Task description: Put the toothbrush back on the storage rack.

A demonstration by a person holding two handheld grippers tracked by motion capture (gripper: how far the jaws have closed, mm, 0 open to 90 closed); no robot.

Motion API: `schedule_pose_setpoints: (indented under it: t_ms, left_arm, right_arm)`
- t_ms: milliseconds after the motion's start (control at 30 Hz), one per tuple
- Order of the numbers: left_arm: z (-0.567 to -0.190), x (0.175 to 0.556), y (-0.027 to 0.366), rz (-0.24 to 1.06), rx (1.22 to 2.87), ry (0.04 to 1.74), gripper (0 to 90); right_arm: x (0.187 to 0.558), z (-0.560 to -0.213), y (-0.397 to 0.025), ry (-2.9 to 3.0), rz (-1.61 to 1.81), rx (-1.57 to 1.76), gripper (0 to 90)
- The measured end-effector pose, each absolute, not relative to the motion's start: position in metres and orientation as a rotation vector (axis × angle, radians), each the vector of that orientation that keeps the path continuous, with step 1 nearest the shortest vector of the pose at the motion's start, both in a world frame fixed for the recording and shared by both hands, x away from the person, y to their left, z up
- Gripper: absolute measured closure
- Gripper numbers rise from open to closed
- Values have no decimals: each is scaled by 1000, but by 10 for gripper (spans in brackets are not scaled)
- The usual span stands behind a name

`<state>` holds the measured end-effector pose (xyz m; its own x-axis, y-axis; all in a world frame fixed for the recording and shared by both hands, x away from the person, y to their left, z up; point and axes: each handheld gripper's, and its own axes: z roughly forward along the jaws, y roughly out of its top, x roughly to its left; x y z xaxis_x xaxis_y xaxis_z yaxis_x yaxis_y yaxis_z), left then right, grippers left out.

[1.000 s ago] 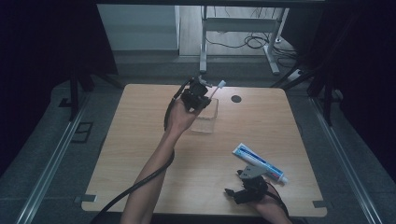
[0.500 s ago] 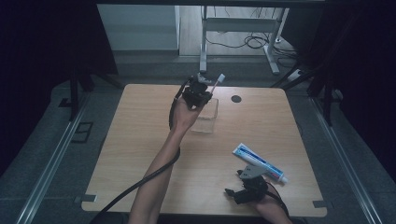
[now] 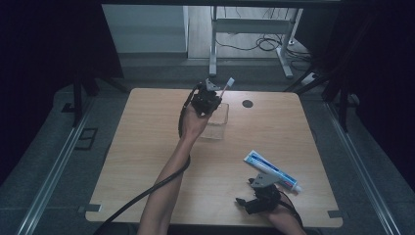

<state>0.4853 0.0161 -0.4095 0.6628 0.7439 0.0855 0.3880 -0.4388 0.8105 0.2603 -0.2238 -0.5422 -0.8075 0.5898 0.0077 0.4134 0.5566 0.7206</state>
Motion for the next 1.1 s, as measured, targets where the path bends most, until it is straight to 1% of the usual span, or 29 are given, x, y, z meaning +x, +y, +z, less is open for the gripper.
schedule_pose_setpoints:
  t_ms: [467,1100]
  left_arm:
    - [-436,484,22,548,2081,896,838]
    - [-457,483,18,555,2136,899,832]
  right_arm:
    - [260,-542,-224,2557,1093,840,125]
    - [260,-542,-224,2557,1093,840,125]
